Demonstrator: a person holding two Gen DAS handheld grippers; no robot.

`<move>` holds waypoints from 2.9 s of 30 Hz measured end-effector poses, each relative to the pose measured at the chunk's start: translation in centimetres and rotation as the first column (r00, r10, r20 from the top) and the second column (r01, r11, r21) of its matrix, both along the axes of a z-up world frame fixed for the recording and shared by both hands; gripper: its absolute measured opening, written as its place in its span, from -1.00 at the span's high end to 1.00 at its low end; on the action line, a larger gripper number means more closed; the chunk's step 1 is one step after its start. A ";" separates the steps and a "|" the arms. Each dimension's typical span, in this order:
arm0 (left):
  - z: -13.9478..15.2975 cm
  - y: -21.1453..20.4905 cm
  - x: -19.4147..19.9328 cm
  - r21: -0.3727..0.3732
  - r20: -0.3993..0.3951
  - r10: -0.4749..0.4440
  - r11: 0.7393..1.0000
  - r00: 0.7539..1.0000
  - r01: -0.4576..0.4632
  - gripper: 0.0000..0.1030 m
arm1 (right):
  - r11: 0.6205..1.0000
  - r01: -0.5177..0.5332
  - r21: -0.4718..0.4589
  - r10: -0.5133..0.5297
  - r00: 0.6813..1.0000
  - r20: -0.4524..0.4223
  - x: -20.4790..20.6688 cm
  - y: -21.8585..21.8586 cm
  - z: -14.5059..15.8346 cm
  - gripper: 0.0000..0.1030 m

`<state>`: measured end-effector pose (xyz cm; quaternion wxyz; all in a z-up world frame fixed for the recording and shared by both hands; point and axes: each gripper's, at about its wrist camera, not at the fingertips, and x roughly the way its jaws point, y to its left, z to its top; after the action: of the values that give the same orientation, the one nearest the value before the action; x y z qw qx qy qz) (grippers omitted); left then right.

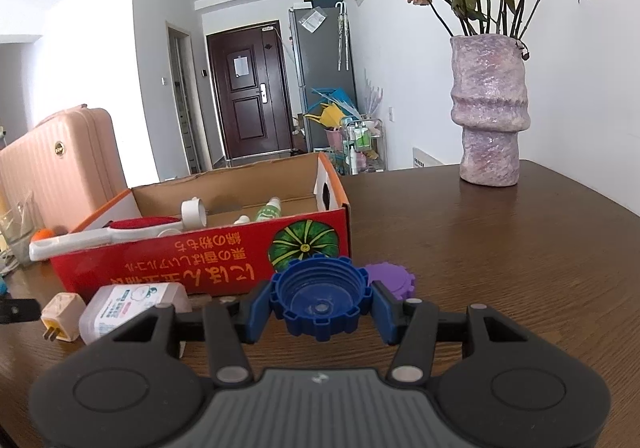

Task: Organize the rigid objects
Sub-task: 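Lower the left tool onto the white plug charger and close on it, then lift the plug charger with the left tool while the right tool lifts the blue cap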

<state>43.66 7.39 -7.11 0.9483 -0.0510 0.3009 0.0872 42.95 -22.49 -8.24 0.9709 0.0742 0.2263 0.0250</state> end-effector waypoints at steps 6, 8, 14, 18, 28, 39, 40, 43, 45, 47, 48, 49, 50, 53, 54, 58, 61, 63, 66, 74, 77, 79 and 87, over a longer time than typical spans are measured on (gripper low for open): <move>-0.7 -0.3 2.0 0.004 -0.028 -0.007 1.000 1.000 0.008 -1.00 | 1.000 0.000 0.013 0.000 1.000 0.004 -0.1 0.0 0.1 -0.01; -0.9 -0.4 2.5 0.004 -0.033 -0.014 1.000 0.999 0.014 -1.00 | 1.000 0.001 0.013 -0.001 1.000 0.003 -0.1 0.0 0.0 -0.01; -1.2 -0.3 3.6 0.005 -0.049 -0.029 1.000 0.998 0.030 -0.99 | 1.000 0.006 0.018 -0.006 1.000 0.001 -0.1 -0.1 0.0 -0.01; -1.4 -0.4 4.2 0.024 -0.057 -0.036 0.999 0.998 0.038 -0.90 | 1.000 0.008 0.018 -0.008 1.000 -0.004 0.0 -0.1 -0.1 -0.01; -2.0 -0.7 4.8 0.038 -0.082 -0.065 0.997 0.994 0.069 -0.48 | 1.000 -0.001 0.019 0.001 1.000 -0.007 0.0 -0.1 -0.1 -0.01; -2.7 -1.3 5.0 0.048 -0.102 -0.119 0.991 0.988 0.124 0.20 | 1.000 -0.001 0.017 0.001 1.000 -0.008 0.1 0.0 -0.1 -0.01; -2.7 -1.3 4.9 0.046 -0.100 -0.127 0.990 0.987 0.132 0.22 | 1.000 -0.002 0.017 0.002 1.000 -0.008 0.1 0.0 -0.1 -0.01; -2.7 -1.4 4.9 0.045 -0.100 -0.128 0.990 0.987 0.133 0.22 | 1.000 -0.003 0.013 0.003 1.000 -0.012 0.1 0.1 -0.2 -0.01; -2.7 -1.3 4.8 0.038 -0.099 -0.127 0.991 0.987 0.131 0.23 | 1.000 -0.002 0.013 0.002 1.000 -0.013 0.2 0.1 -0.3 -0.01; -2.7 -1.2 4.8 0.035 -0.097 -0.125 0.991 0.987 0.129 0.22 | 1.000 0.000 0.013 0.000 1.000 -0.016 0.2 0.1 -0.4 -0.01; -2.7 -1.2 4.7 0.040 -0.096 -0.120 0.991 0.988 0.124 0.22 | 1.000 0.001 0.012 -0.001 1.000 -0.018 0.3 0.1 -0.4 -0.01; -2.7 -1.2 4.7 0.046 -0.093 -0.114 0.992 0.989 0.119 0.22 | 1.000 0.001 0.011 0.000 1.000 -0.020 0.3 0.1 -0.5 -0.01; -2.6 -1.2 4.6 0.055 -0.090 -0.107 0.992 0.990 0.112 0.22 | 1.000 0.000 0.010 0.001 1.000 -0.022 0.4 0.1 -0.5 -0.01; -2.2 -1.4 4.2 0.078 -0.065 -0.086 0.993 0.994 0.091 0.22 | 1.000 -0.005 0.012 0.006 1.000 -0.026 0.5 0.1 -0.5 -0.01; -2.0 -1.3 3.9 0.075 -0.055 -0.081 0.994 0.995 0.085 0.23 | 1.000 -0.007 0.014 0.008 1.000 -0.028 0.5 0.1 -0.5 -0.01; -1.5 -1.4 3.2 0.066 -0.033 -0.071 0.995 0.997 0.073 0.23 | 1.000 -0.004 0.015 0.005 1.000 -0.028 0.6 0.0 -0.6 -0.01; -1.2 -1.4 2.6 0.060 -0.019 -0.066 0.996 0.998 0.067 0.23 | 1.000 0.001 0.018 0.000 1.000 -0.024 0.6 0.0 -0.6 -0.01; -0.8 -1.4 2.1 0.054 -0.003 -0.059 0.997 0.998 0.059 0.23 | 1.000 0.004 0.021 -0.003 1.000 -0.021 0.6 -0.1 -0.6 -0.01; -0.3 -1.2 1.2 0.039 0.015 -0.044 0.998 0.999 0.044 0.23 | 1.000 0.004 0.024 -0.004 1.000 -0.014 0.5 -0.2 -0.6 -0.01; 0.8 -1.4 -1.4 0.022 0.057 -0.019 1.000 0.998 0.018 0.22 | 1.000 -0.006 0.015 0.005 1.000 0.024 -0.1 0.1 -0.2 -0.01; 1.3 -1.8 -2.4 0.020 0.079 -0.030 0.999 0.996 0.029 0.22 | 1.000 -0.020 0.022 0.019 0.999 0.049 -0.7 0.2 0.2 -0.01; 1.7 -2.3 -3.2 0.021 0.101 -0.043 0.999 0.994 0.041 0.22 | 0.999 -0.029 0.028 0.027 0.998 0.061 -1.1 0.4 0.5 -0.01; 3.3 -4.5 -5.8 0.024 0.146 -0.086 0.996 0.985 0.084 0.22 | 0.997 -0.066 0.039 0.061 0.991 0.117 -3.2 1.3 1.7 -0.01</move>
<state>37.81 2.93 -3.83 0.9712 -0.0361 0.2311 0.0453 39.79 -21.18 -6.52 0.9793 0.0860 0.1712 0.0652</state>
